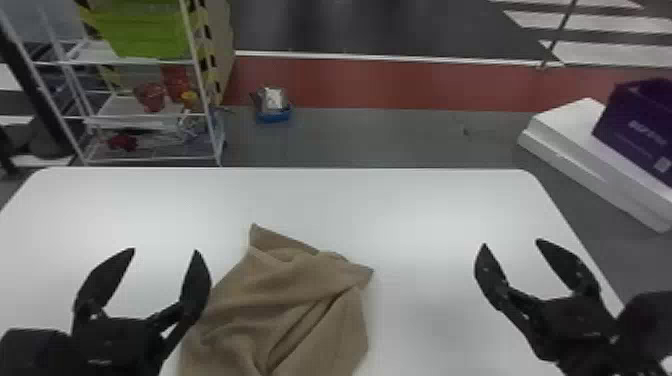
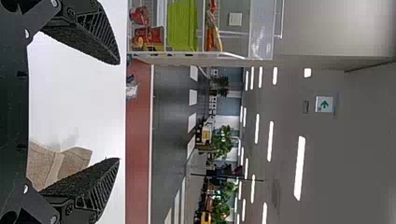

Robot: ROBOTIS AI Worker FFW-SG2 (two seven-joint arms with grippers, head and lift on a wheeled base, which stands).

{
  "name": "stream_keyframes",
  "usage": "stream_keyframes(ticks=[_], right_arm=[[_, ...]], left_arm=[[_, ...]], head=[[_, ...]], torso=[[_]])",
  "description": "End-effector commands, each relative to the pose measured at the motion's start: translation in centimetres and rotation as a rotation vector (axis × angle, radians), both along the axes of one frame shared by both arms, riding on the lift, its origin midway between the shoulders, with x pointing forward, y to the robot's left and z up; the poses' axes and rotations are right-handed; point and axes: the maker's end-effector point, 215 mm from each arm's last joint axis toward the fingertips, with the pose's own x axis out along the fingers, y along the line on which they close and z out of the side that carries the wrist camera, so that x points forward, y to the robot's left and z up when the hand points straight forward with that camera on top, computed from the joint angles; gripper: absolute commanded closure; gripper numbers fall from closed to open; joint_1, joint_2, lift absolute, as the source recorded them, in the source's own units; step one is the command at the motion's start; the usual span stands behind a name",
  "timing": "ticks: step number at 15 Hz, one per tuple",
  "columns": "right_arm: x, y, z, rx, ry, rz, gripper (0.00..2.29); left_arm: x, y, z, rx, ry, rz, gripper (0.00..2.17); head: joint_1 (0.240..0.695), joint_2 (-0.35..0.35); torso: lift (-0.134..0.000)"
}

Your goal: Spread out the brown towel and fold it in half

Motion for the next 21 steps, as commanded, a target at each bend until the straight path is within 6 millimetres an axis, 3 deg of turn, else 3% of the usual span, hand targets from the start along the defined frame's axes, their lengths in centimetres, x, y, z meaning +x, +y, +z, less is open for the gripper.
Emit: stream_keyframes(ticks=[1,10,13,17,21], right_arm=[[0.0,0.1,0.1,0.002,-0.004,0.004,0.17],[-0.7,-1.0,-0.6,-0.020,0.020,-0.012,0.18],[-1.4,-1.7,-1.6,-0.043,0.050,-0.011,0.18],[-1.8,-1.6,-1.5,-0.043,0.051,-0.011,0.18],[-1.8,-2.2,-1.8,-0.051,0.065,-0.019,0.17]], left_arm=[[-0.1,-0.1,-0.1,-0.003,0.002,-0.003,0.16],[-0.2,-0.2,-0.5,-0.004,0.019,-0.005,0.15],[-0.5,-0.3,-2.5,-0.007,0.094,-0.005,0.16],[-1.3,-0.1,-6.9,-0.004,0.240,0.001,0.17],[-3.4,0.8,-9.8,-0.007,0.413,0.016,0.21]], head=[[0.695,-0.069],[0.695,-0.076],[0.695,-0.087],[0.695,-0.098],[0.695,-0.094]], torso=[[-0.124],[-0.124],[-0.124],[-0.124],[-0.124]])
